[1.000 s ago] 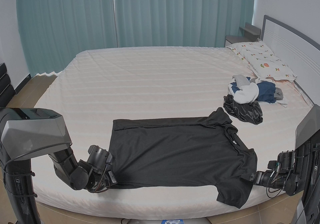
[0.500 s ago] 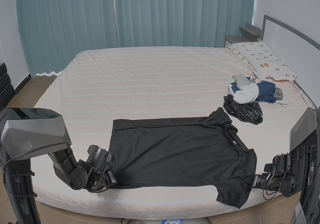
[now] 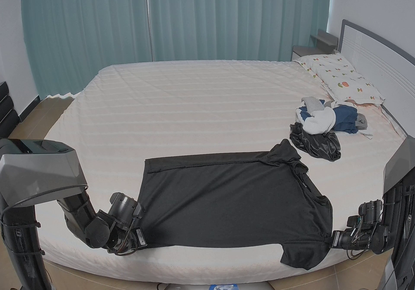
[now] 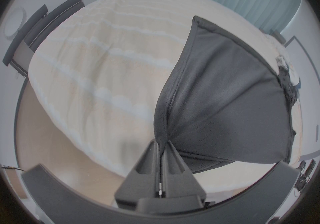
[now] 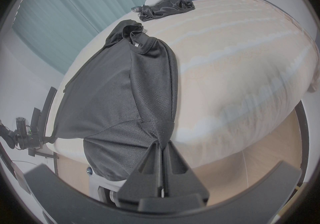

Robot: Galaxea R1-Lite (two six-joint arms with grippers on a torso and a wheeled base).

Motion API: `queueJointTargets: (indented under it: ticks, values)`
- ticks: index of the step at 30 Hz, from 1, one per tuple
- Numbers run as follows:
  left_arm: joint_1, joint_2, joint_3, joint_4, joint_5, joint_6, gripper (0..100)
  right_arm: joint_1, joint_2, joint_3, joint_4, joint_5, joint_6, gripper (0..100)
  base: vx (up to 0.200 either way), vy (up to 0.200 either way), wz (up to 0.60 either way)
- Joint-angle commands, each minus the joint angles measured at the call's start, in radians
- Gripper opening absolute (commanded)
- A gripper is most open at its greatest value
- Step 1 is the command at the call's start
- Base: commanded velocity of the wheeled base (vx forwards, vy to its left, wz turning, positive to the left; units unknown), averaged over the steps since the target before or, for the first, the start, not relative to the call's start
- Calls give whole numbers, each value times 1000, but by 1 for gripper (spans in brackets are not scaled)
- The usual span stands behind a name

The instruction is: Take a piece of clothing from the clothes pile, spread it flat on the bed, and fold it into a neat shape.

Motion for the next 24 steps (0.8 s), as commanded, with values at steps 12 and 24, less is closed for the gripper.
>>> queueJointTargets:
  ticks: [12, 24]
  values:
    - [-1, -14, 17, 126, 3, 44, 0, -2, -98, 18, 188, 3, -99, 0, 0, 0, 0]
    - [5, -66, 16, 126, -8, 36, 100, -25, -121, 18, 65, 7, -50, 100, 0, 0, 0]
